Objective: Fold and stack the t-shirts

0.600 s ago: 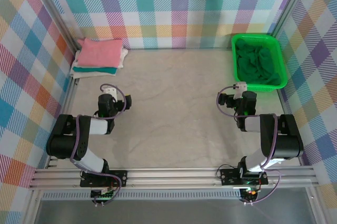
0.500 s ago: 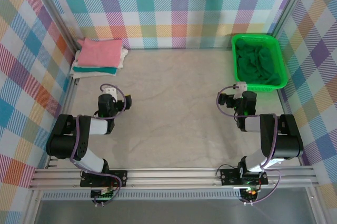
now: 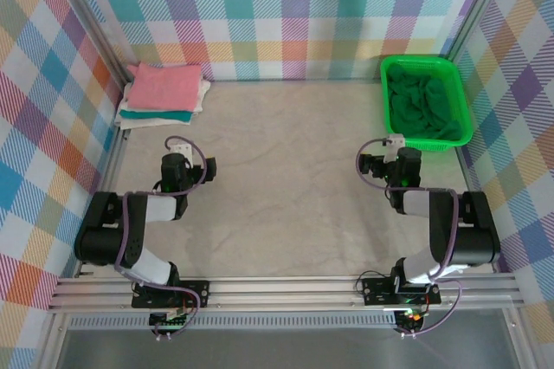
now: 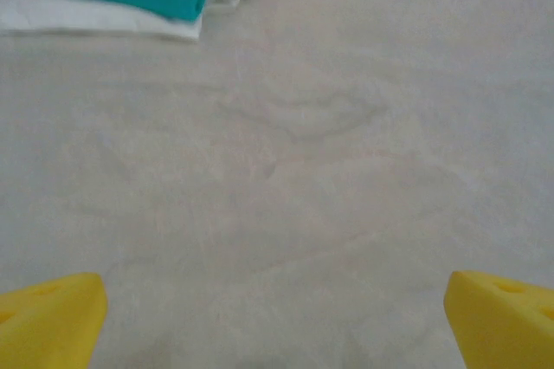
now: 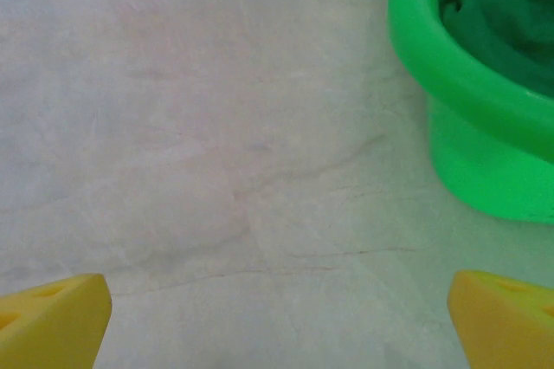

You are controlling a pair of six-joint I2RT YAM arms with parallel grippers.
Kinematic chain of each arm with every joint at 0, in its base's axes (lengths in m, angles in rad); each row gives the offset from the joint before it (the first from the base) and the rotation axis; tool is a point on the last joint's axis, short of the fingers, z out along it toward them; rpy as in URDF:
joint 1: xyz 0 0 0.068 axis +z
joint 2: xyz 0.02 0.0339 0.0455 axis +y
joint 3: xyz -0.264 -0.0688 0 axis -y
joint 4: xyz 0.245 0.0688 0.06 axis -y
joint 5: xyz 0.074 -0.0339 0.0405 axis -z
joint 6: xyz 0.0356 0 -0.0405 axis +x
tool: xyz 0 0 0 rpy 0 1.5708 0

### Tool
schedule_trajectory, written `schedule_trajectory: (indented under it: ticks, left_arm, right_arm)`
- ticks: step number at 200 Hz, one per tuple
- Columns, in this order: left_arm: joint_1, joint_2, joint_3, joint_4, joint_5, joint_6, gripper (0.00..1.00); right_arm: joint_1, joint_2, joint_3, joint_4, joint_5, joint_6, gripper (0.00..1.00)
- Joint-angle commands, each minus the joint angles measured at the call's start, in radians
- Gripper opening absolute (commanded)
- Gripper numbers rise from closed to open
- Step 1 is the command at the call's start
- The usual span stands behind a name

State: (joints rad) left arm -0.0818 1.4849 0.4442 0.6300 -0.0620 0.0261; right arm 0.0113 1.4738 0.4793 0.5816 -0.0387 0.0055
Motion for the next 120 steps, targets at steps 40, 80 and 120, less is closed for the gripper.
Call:
schedule_trajectory:
  ticks: [40,80,120]
  left_arm:
    - [-0.152,-0.312,0.466,-0.491,0.012,-0.191,0.96]
    - [-0.436,0.058,0.946,-0.758,0.044,-0.018,0.96]
    - [-0.545,0.37,1.267,-0.853,0.179,-0.062,0.96]
  right_arm:
    - [0.016,-0.066,0.739,-0.911,0.181,0.242,0.99]
    - [-0.183,0.307,1.192,-1.158,0.105,0.362,0.96]
    - [-0.229,0.719,1.68,-1.392,0.13,0.33,0.95]
